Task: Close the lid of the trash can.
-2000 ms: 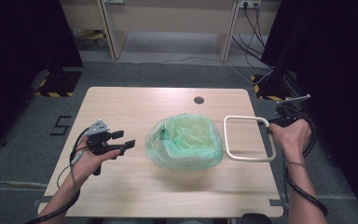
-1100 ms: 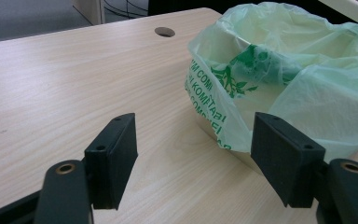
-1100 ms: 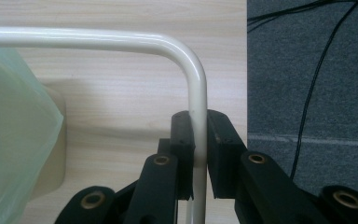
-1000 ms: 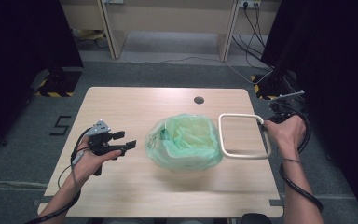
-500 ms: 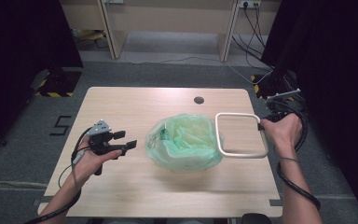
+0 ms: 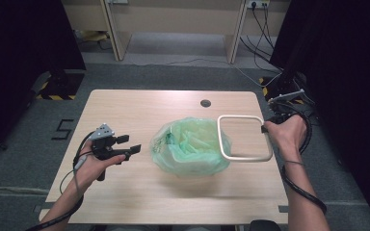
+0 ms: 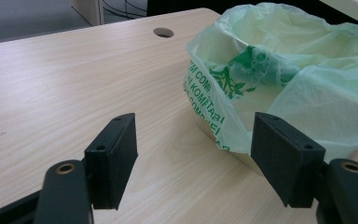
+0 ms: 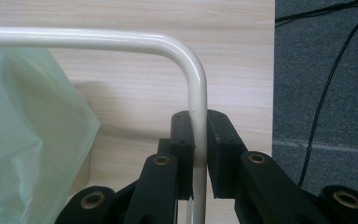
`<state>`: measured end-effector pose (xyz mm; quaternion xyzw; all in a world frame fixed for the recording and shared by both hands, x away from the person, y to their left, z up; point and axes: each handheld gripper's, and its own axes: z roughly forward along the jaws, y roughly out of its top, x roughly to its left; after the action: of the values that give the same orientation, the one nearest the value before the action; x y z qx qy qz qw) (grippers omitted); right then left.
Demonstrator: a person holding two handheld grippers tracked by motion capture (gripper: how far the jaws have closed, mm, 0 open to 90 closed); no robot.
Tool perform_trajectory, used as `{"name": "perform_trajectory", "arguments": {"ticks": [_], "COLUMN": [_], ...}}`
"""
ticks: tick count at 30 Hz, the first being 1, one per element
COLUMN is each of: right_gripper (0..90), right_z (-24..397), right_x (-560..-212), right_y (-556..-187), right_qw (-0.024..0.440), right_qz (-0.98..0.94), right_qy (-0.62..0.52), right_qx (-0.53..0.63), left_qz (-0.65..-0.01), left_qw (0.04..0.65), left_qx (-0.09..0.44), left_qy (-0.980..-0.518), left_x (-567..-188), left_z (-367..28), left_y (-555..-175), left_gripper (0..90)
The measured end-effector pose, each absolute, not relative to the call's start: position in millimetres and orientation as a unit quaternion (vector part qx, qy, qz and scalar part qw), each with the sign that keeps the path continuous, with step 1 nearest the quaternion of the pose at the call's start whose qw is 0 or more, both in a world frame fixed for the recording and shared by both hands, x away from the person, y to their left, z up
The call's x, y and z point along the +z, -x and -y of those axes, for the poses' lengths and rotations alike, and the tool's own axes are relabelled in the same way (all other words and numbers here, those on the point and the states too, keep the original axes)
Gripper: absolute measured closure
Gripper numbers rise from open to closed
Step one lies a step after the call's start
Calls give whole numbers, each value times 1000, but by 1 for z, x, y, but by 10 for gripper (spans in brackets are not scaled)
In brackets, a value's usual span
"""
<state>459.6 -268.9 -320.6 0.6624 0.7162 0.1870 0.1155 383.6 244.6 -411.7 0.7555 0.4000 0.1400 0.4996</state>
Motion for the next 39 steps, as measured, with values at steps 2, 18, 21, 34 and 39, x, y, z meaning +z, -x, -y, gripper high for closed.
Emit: {"name": "perform_trajectory", "arguments": {"ticks": [2, 18, 21, 34, 39], "right_gripper": [819, 819, 819, 819, 818], "right_z": [267, 248, 244, 235, 232], "right_x": [-321, -317, -316, -315, -314], "right_y": [-460, -463, -463, -464, -465], "right_qw": [117, 111, 111, 108, 107], "right_qz": [-718, -724, -727, -726, -725], "right_qy": [-660, -654, -650, -651, -653], "right_qx": [187, 191, 192, 191, 190], "left_qz": [-401, -402, -402, -402, -401], "left_qw": [500, 499, 500, 500, 500], "left_qx": [138, 139, 139, 140, 140], "left_qy": [-755, -755, -754, -754, -755], "left_x": [-413, -413, -413, -412, -412], "left_z": [-244, -246, -247, -248, -247], "left_y": [-383, -382, -382, -382, -382], "left_gripper": [303, 303, 303, 303, 303]}}
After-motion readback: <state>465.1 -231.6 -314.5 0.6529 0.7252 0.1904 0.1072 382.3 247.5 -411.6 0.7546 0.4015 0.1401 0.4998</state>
